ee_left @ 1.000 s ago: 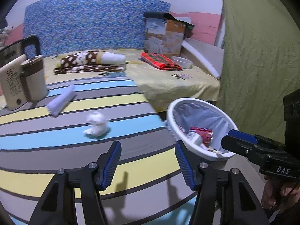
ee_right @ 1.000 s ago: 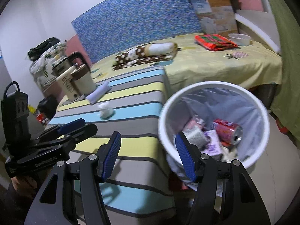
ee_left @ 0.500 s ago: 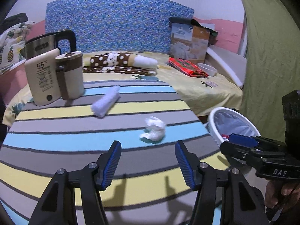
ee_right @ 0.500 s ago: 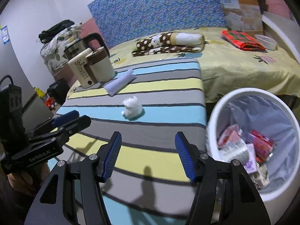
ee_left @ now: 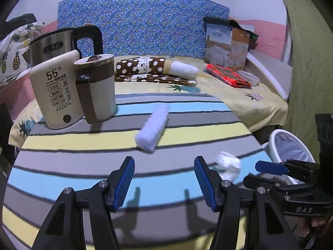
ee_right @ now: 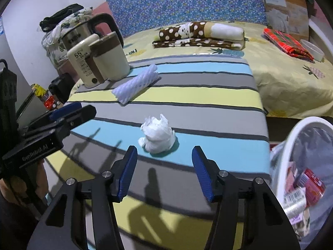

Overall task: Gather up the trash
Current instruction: 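Move both tools back over the table toward the tissue and foam sleeve, then grasp the white foam sleeve with the left tool while the right tool grasps the tissue, then carry sleeve and tissue over the bin and open both tools to drop them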

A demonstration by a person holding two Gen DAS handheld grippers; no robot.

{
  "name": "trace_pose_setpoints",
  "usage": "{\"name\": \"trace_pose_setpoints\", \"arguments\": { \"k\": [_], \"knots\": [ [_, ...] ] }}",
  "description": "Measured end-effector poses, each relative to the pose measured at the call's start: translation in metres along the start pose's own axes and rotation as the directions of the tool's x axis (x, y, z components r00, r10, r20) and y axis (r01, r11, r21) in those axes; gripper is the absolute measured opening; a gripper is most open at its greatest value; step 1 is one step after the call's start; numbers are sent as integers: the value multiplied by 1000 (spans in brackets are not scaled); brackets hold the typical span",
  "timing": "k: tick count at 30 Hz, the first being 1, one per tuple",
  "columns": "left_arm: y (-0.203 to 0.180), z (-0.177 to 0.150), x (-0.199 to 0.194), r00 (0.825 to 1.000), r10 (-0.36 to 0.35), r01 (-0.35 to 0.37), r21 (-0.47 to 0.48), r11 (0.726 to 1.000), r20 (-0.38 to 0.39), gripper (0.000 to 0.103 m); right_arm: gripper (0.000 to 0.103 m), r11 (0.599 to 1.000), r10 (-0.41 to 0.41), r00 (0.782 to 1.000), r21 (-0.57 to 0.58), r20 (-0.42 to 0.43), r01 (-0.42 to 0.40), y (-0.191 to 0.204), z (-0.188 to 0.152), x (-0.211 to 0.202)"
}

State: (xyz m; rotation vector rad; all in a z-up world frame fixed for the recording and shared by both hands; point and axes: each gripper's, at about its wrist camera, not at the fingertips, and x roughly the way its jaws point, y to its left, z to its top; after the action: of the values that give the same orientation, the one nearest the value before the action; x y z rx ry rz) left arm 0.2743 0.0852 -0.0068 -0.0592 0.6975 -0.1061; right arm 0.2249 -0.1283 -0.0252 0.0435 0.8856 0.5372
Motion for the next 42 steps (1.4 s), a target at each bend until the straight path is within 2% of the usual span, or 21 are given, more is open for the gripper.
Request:
{"name": "trace_pose_setpoints", "arguments": {
  "k": [7,10,17,19,21,22,31,42],
  "knots": [
    [13,15,35,1000,7,-7,19,1000,-21,60,47,1000,-3,1000,-10,-26,3,2,8,16],
    [17,22,52,999,23,-22,27,999,-38,60,33,1000,13,1000,-21,-20,-13,4,9,17],
    [17,30,83,996,20,-16,48,999,-83,60,30,1000,2,1000,5,5,-2,-1,8,9],
    [14,29,94,993,24,-17,58,998,-117,47,29,1000,8,1000,17,8,-8,-3,8,8],
    [12,28,104,985,45,-35,61,998,-165,28,29,1000,13,1000,24,15,-14,-5,7,5],
    [12,27,106,982,43,-34,56,998,-182,28,29,1000,13,1000,26,17,-14,-5,7,4],
    [-3,22,78,991,17,-11,43,999,-132,24,29,998,11,999,62,53,-15,-15,-1,-13],
    [-51,7,16,996,-42,43,14,999,-73,24,29,996,-21,994,87,104,12,-23,-13,-46]
  ]
}}
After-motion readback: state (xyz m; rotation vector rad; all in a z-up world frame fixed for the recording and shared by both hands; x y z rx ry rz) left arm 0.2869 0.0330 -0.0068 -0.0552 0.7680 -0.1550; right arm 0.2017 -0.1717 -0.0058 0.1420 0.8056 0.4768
